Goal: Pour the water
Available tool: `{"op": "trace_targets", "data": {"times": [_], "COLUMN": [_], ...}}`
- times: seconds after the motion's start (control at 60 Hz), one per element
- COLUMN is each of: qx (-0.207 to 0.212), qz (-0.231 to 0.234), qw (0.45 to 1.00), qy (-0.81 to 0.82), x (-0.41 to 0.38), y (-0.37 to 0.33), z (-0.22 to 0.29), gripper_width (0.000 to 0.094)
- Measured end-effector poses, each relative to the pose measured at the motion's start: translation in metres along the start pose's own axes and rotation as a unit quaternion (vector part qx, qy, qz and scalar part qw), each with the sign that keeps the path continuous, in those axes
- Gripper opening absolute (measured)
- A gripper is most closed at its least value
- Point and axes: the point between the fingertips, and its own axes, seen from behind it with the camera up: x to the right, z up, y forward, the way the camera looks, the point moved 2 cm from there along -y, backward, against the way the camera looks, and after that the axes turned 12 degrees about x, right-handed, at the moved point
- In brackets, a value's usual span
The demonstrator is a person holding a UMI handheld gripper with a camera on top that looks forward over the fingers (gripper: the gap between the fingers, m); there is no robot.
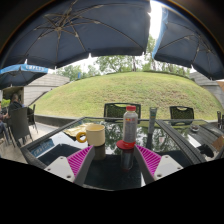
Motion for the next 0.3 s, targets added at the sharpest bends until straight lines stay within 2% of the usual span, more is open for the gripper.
{"op": "trace_targets", "data": {"times": [0.15,0.3], "qx": [0.014,0.004], "qz": [0.004,0.013], "qw": [0.999,1.000], "qy": [-0.044,-0.010], "x": [0.004,0.000], "y": [-0.014,-0.015], "z": [-0.006,-0.016], "gripper_width": [0.0841,0.0843]}}
